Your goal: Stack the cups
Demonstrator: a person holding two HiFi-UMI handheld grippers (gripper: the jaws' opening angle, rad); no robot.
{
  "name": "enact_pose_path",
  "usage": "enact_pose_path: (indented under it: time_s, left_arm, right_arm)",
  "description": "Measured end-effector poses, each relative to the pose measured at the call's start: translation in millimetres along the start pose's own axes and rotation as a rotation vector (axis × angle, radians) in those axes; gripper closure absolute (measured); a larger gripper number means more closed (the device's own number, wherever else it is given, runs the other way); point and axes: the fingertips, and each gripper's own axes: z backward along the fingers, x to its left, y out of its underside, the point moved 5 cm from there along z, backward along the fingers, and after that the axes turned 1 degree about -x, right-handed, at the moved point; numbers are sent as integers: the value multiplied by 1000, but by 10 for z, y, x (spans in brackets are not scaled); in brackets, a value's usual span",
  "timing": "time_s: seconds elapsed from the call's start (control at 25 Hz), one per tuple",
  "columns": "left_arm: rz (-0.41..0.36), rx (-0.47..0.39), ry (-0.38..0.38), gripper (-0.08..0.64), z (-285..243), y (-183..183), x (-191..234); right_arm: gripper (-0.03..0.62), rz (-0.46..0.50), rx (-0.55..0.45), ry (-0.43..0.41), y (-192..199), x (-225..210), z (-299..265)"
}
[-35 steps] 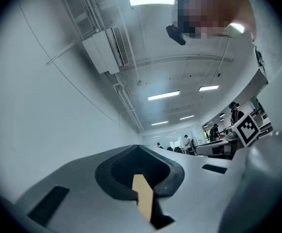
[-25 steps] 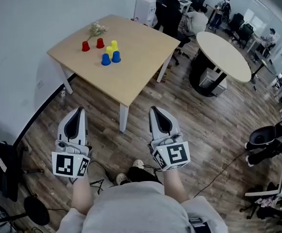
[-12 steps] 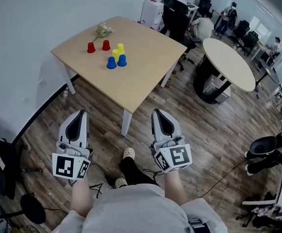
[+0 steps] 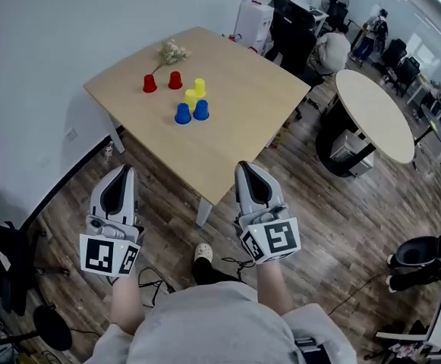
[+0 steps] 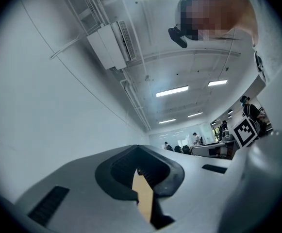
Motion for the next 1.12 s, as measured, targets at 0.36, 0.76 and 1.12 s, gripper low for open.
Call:
enact_pose_path:
  time_s: [0.36,0.76,1.12]
  left_arm:
    - [-19,-16,-7,560,-862,133,162]
    - [-26,-11,6,560,-1433,301,165]
    - [5,-15,61,560,-1869,503,523]
  right_arm:
    - [581,-8,-13,-49,106,-530,-724]
    - [581,-36,-14,-53,236,-937,-1104]
    - [581,-38,9,0,375,-1009,-1534]
